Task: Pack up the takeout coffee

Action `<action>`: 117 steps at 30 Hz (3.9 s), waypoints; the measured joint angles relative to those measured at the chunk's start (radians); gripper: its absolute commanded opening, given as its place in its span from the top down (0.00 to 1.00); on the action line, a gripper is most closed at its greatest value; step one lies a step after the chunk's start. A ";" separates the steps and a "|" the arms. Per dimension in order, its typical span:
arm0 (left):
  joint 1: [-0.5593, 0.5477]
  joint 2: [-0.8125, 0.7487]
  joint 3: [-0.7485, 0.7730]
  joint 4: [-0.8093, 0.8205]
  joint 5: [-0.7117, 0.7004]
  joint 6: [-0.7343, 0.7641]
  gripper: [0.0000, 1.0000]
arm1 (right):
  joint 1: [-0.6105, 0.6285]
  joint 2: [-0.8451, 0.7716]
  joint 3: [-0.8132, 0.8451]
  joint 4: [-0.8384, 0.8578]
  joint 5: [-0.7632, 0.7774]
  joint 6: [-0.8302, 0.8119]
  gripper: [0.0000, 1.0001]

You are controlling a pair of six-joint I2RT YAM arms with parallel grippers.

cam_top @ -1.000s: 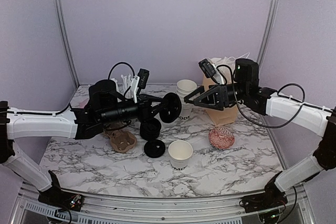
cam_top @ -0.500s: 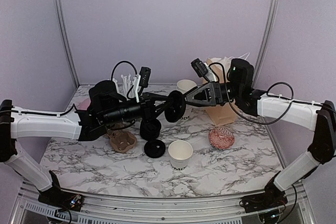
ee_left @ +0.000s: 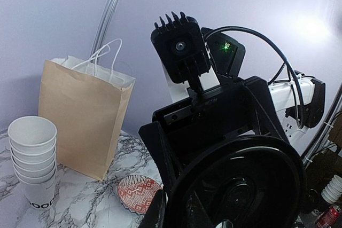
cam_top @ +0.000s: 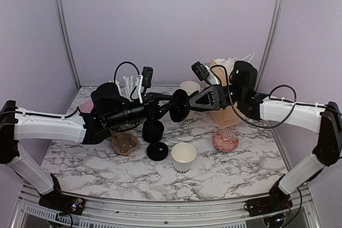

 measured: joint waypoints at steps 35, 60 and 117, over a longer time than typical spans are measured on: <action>0.000 0.030 -0.018 0.069 -0.095 -0.016 0.66 | -0.032 0.012 -0.021 0.048 -0.013 0.002 0.50; 0.000 0.136 0.000 -0.013 -0.150 -0.024 0.93 | -0.132 0.025 0.061 -0.328 0.089 -0.337 0.45; -0.029 0.058 -0.061 0.072 -0.174 0.178 0.49 | 0.004 0.068 0.135 -0.559 0.045 -0.451 0.39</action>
